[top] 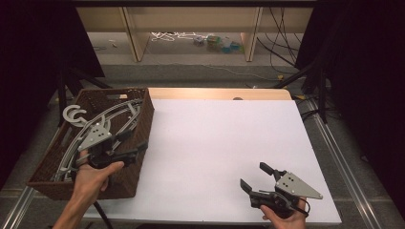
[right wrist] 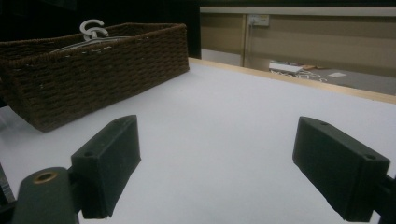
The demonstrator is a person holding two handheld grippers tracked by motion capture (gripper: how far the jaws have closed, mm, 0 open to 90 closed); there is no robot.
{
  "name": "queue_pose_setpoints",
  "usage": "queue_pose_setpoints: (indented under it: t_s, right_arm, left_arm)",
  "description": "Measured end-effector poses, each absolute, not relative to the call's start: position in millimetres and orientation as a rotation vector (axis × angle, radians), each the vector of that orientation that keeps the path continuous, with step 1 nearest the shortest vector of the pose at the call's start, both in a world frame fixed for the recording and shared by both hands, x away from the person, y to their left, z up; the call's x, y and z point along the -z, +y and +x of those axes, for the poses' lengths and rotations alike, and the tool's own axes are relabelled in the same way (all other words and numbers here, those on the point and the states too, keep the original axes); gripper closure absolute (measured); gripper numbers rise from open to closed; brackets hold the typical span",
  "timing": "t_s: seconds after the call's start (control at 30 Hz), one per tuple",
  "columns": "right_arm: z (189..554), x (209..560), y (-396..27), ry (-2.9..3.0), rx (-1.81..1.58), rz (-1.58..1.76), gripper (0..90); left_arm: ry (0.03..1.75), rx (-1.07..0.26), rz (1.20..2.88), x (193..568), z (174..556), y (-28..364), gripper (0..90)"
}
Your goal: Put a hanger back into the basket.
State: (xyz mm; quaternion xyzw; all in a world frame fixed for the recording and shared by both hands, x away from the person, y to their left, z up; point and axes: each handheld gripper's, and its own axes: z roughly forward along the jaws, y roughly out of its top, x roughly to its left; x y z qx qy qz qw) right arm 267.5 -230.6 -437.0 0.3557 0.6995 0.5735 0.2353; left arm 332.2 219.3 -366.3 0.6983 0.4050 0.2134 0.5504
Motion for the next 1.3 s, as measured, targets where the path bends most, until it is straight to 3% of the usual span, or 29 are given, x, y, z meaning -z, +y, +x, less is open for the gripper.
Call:
queue_pose_setpoints:
  t_s: [0.2, 0.43, 0.47, 0.5, 0.53, 0.57, 0.63, 1.3]
  right_arm:
    - [268.6, 437.0, -231.5, 1.916, -1.569, 0.969, 15.8]
    - [270.2, 436.9, -230.5, 1.926, -1.578, 0.959, 15.8]
    - [270.5, 437.0, -230.1, 1.92, -1.578, 0.954, 15.8]
    - [270.7, 437.0, -229.7, 1.92, -1.579, 0.95, 15.8]
    - [269.6, 435.9, -230.8, 1.937, -1.551, 0.957, 15.8]
    - [269.7, 435.7, -230.8, 1.94, -1.55, 0.96, 15.8]
    - [270.9, 436.1, -230.0, 1.939, -1.564, 0.952, 15.8]
    - [270.2, 435.5, -226.8, 1.932, -1.553, 0.913, 15.8]
  left_arm:
    - [0.897, -0.492, 1.647, 372.3, 326.8, 202.3, 16.3]
    - [0.841, -0.48, 1.673, 380.1, 317.1, 184.1, 15.9]
    - [0.848, -0.418, 1.65, 383.0, 314.8, 179.0, 15.9]
    - [0.837, -0.424, 1.646, 385.4, 314.4, 177.4, 15.8]
    - [0.772, -0.538, 1.715, 385.1, 317.8, 182.9, 15.9]
    - [0.738, -0.557, 1.729, 386.9, 319.6, 183.6, 15.9]
    - [0.804, -0.509, 1.685, 392.1, 315.3, 179.1, 15.9]
    - [0.755, -0.542, 1.687, 424.0, 298.2, 177.6, 16.0]
